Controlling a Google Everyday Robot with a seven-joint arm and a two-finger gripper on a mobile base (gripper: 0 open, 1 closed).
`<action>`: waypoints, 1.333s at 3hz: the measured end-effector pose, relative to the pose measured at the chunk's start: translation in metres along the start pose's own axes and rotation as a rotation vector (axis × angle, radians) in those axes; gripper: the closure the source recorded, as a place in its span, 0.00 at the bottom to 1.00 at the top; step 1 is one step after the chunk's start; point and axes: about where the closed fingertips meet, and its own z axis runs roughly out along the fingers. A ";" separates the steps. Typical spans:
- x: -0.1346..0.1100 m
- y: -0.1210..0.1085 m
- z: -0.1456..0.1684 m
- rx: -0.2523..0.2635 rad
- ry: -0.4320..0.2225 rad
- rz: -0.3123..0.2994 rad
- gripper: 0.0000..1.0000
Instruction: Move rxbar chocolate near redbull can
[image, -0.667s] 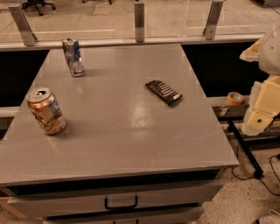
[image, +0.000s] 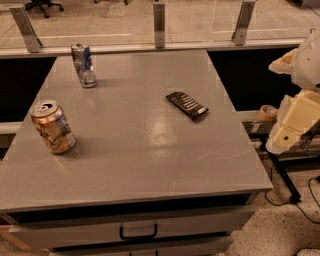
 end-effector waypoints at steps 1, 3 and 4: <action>-0.005 -0.002 0.026 0.018 -0.188 0.037 0.00; -0.038 -0.032 0.068 0.099 -0.514 0.240 0.00; -0.050 -0.049 0.086 0.160 -0.591 0.321 0.00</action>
Offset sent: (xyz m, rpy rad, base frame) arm 0.0726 0.0459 -0.0371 0.6727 -0.2904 -0.1143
